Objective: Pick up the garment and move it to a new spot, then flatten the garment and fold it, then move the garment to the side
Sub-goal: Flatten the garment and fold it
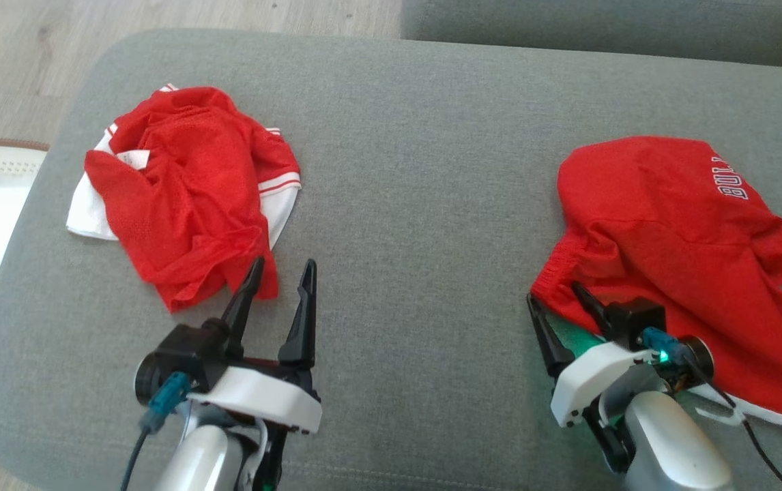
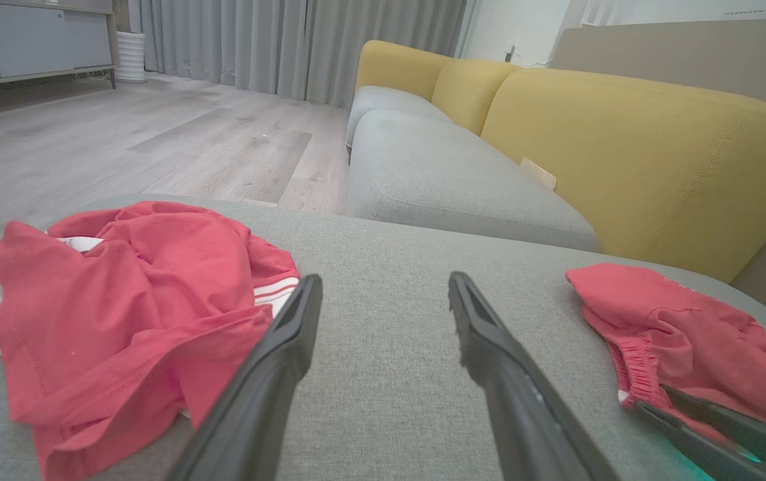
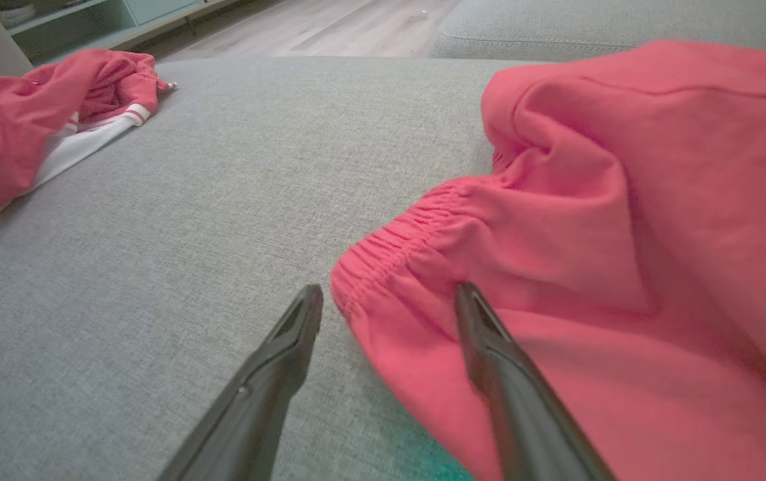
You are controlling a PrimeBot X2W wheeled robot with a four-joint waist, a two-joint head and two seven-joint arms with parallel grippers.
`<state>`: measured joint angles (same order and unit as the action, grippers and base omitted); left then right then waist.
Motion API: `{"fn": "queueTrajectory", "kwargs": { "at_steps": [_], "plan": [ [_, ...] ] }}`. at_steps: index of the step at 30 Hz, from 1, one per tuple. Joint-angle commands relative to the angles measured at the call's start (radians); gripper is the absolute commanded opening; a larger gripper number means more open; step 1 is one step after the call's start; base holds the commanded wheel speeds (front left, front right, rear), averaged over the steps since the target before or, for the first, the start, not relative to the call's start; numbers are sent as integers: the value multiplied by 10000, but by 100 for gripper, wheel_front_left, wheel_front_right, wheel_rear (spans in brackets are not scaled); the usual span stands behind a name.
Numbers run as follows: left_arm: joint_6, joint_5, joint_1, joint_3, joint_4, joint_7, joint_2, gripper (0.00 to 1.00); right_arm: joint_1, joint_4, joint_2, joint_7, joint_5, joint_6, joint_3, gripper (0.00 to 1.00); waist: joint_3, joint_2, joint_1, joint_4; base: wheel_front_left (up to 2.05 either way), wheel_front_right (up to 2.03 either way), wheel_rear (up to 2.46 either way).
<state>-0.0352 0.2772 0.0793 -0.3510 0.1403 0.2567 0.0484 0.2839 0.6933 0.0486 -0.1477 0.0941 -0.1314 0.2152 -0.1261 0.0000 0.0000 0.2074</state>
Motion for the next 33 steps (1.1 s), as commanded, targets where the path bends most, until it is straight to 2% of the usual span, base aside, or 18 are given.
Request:
{"fn": "queueTrajectory", "kwargs": {
  "at_steps": [1, 3, 4, 5, 11, 17, 19, 25, 33],
  "plan": [
    [-44, 56, 539, 260, -294, 51, 18, 100, 471, -104, 16, -74, -34, 7, 175, 100, -39, 0, 0, 23, 0, 0, 0],
    [-62, 54, 560, 256, -299, 51, 18, 100, 592, 104, 16, -149, 21, 7, 201, 100, -64, 0, 0, 17, 0, 0, 0],
    [-70, 57, 569, 244, -298, 51, 18, 100, 646, 172, 16, -208, 153, 7, 286, 25, -74, 0, 0, 10, 0, 0, 0],
    [-77, 62, 578, 226, -295, 51, 18, 100, 697, 199, 16, -289, 340, 7, 443, 0, -80, 0, 0, 0, 0, 0, 0],
    [-104, 76, 576, 215, -243, 51, 18, 100, 789, -42, 16, -555, 1885, 7, 1790, 0, -22, 0, 0, -206, 0, 0, 0],
    [-96, 72, 568, 246, -189, 51, 18, 100, 577, -976, 16, -370, 3786, 7, 3499, 0, 107, 0, 0, -410, 0, 0, 0],
    [-92, 66, 554, 254, -186, 51, 18, 100, 530, -1242, 16, -207, 4374, 7, 3787, 0, 135, 0, 0, -467, 0, 0, 0],
    [-44, 4, 501, 255, -189, 51, 18, 100, 788, -691, 111, 55, 4833, 7, 3258, 0, 91, 0, 0, -591, 0, 0, 0],
    [-26, -25, 614, 208, -230, 51, 18, 100, 1343, 517, 118, 123, 4282, 7, 2777, 0, -152, 0, 0, -592, 0, 0, 0]
  ]
}}
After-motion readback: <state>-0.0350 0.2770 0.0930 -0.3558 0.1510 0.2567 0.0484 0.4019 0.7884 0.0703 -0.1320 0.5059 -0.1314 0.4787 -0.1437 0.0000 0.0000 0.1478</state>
